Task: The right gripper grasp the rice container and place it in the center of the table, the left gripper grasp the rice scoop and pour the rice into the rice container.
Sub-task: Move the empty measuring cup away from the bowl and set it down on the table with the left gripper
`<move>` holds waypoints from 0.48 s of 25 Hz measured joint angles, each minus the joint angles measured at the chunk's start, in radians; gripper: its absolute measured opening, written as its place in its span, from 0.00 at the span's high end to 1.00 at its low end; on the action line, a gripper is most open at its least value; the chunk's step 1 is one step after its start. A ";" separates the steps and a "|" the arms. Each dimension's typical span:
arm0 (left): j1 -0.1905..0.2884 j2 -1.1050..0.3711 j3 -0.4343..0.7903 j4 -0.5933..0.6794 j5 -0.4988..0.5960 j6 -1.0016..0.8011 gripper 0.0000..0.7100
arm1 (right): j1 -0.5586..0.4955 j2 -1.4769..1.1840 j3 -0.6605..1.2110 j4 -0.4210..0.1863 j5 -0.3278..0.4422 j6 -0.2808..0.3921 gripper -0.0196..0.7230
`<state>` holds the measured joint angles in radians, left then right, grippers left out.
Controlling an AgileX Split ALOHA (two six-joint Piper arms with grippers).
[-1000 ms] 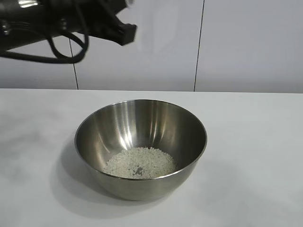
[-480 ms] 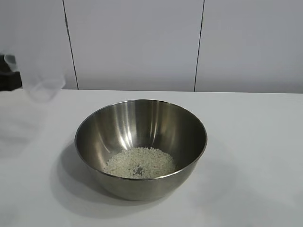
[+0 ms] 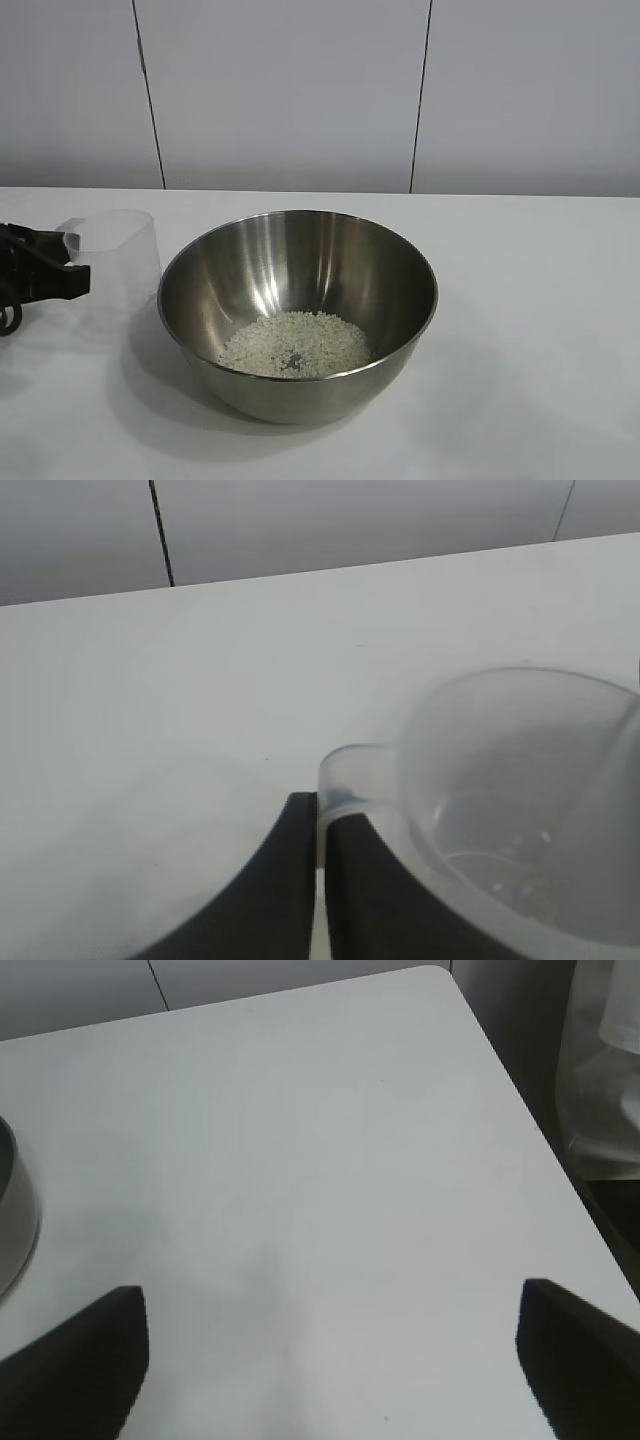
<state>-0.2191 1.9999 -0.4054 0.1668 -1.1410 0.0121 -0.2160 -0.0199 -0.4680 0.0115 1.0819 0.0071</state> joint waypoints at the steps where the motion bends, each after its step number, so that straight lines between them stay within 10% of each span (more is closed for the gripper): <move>1: 0.000 0.009 0.000 0.000 0.000 0.000 0.99 | 0.000 0.000 0.000 0.000 0.000 0.000 0.04; 12: 0.000 0.026 0.003 0.000 -0.003 -0.003 0.87 | 0.000 0.000 0.000 0.000 0.000 0.000 0.04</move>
<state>-0.2191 2.0254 -0.4023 0.1671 -1.1443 0.0095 -0.2160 -0.0199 -0.4680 0.0115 1.0819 0.0071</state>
